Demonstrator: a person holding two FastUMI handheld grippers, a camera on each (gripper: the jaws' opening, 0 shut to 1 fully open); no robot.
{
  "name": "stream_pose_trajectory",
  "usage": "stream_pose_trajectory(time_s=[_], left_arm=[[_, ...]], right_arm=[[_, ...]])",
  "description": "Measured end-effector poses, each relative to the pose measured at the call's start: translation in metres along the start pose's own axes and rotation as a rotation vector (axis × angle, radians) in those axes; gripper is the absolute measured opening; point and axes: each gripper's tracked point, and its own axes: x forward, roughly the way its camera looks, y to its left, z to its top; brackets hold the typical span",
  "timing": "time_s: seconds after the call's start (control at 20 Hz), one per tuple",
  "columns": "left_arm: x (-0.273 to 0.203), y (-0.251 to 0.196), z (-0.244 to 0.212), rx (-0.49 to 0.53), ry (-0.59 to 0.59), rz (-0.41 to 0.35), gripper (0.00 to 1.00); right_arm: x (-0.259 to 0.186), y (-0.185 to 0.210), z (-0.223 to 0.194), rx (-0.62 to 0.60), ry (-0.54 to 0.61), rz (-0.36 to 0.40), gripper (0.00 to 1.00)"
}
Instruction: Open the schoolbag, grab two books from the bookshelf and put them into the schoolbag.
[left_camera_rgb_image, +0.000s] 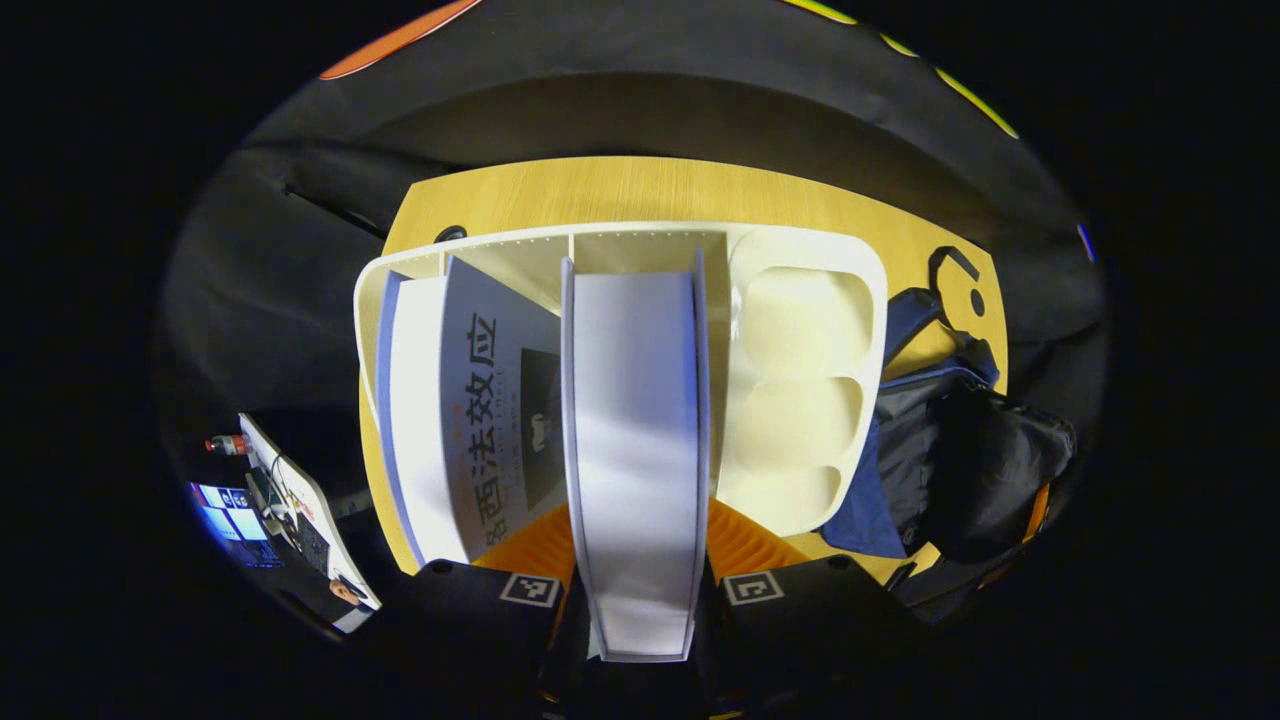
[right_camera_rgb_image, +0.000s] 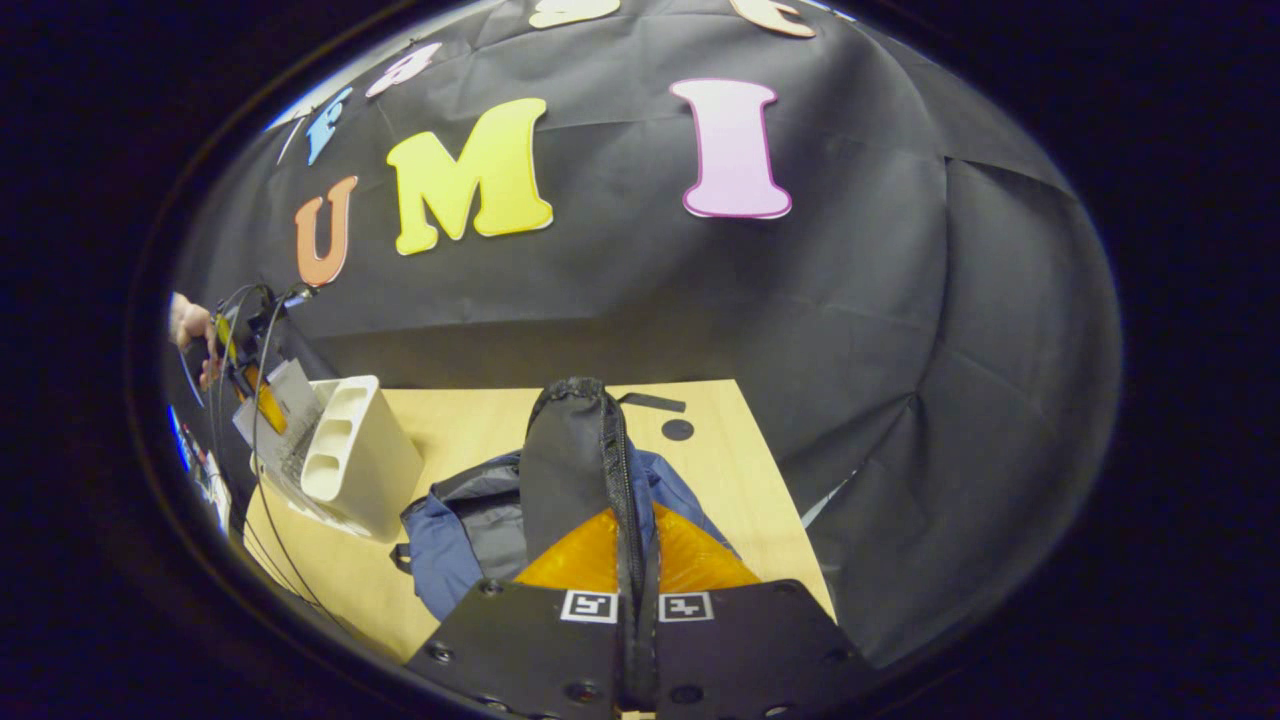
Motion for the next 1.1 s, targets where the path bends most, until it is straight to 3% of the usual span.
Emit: stream_pose_trajectory(time_s=[0.1,0.3,0.5,0.75,0.95,1.1], left_arm=[[-0.022,0.000,-0.016,0.025,-0.008,-0.042,0.46],[-0.077,0.023,-0.044,0.093,-0.078,-0.055,0.43],[-0.137,0.028,-0.065,0.045,-0.174,-0.137,0.43],[-0.172,-0.010,-0.064,0.020,-0.325,-0.361,0.44],[-0.174,-0.064,-0.064,-0.069,-0.327,-0.600,0.44],[-0.157,-0.109,-0.062,-0.100,-0.321,-0.720,0.44]], right_arm=[[0.002,0.002,0.002,-0.008,-0.002,-0.005,0.00],[0.001,0.011,0.002,-0.007,-0.001,-0.004,0.00],[-0.003,0.014,0.004,-0.015,-0.002,-0.027,0.00],[-0.006,0.016,0.002,0.008,0.007,-0.043,0.00],[-0.004,0.018,0.002,0.012,0.014,-0.045,0.00],[-0.007,0.020,0.004,-0.003,0.014,-0.040,0.00]])
